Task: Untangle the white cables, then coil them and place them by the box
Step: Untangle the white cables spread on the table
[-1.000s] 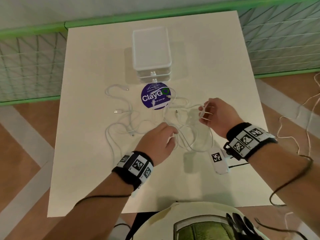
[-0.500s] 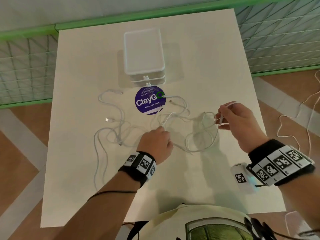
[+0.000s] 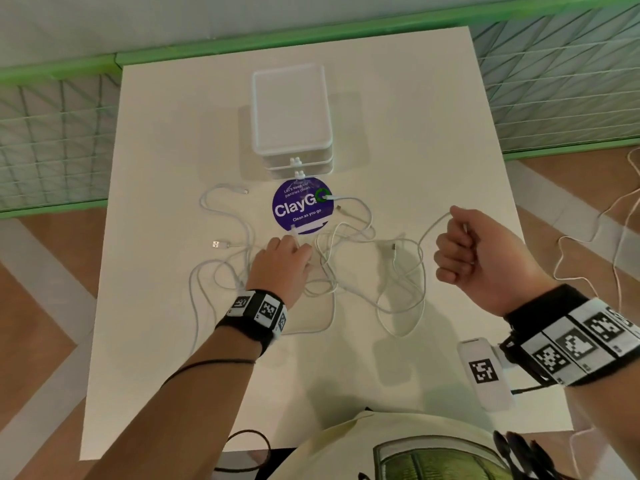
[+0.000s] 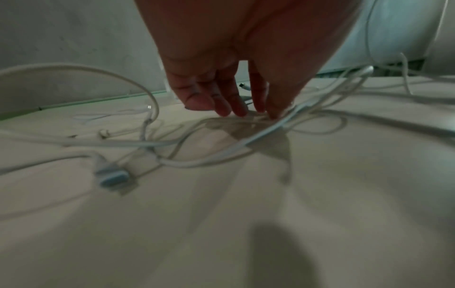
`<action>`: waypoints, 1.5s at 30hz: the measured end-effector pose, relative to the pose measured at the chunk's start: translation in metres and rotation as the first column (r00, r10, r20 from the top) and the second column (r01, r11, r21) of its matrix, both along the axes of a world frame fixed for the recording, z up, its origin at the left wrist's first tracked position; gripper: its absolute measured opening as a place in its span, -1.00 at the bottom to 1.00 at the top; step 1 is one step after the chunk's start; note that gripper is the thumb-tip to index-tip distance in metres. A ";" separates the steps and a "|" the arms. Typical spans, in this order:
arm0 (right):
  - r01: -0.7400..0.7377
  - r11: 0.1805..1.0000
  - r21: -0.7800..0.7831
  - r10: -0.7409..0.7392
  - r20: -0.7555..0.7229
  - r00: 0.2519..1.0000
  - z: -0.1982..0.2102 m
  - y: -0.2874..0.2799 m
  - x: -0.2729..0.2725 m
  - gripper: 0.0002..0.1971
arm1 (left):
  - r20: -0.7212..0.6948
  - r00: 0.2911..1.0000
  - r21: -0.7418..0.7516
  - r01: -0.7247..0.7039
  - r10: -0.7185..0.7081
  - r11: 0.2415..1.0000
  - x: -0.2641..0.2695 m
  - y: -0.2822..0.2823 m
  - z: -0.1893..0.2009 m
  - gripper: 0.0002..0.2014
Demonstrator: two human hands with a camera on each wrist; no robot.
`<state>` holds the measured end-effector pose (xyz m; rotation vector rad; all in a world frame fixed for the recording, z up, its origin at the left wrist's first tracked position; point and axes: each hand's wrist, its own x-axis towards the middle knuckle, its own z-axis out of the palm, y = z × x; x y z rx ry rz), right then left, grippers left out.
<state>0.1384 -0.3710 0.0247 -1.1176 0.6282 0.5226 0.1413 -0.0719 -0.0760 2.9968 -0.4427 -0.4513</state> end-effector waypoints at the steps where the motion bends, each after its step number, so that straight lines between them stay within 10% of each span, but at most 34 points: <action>1: -0.006 1.000 0.020 0.005 0.010 1.000 0.003 0.002 0.000 -0.51 | 0.018 0.999 0.013 0.042 -0.042 0.999 -0.002 0.002 -0.001 -0.84; 8: -0.055 0.998 -0.031 0.056 0.035 0.998 0.018 0.021 -0.008 -0.53 | 0.093 0.956 0.073 0.273 -0.279 0.959 -0.006 0.006 0.010 -0.75; 12: -0.077 0.997 -0.010 0.077 0.073 0.994 0.031 0.029 -0.021 -0.55 | 0.097 0.993 -0.241 -0.037 0.062 0.970 -0.006 0.006 0.048 -0.86; 17: -0.082 0.994 0.067 0.072 0.143 0.987 0.052 0.039 -0.028 -0.53 | -0.136 0.871 -0.824 -0.364 0.472 0.434 -0.001 0.011 0.130 -0.86; 25: -0.126 0.988 0.091 0.101 0.242 0.965 0.091 0.075 -0.039 -0.55 | -0.264 0.875 -0.957 -0.290 0.406 0.002 -0.018 0.016 0.238 -0.90; 34: -0.323 0.944 -0.069 0.318 0.451 0.834 0.127 0.138 -0.059 -0.50 | -0.117 0.986 -0.913 -0.153 0.116 0.379 -0.063 -0.003 0.241 -0.83; 45: -0.336 0.814 -0.473 0.526 0.355 0.773 0.114 0.150 -0.075 -0.44 | -0.075 0.983 -0.905 -0.138 0.168 0.403 -0.063 0.039 0.193 -0.70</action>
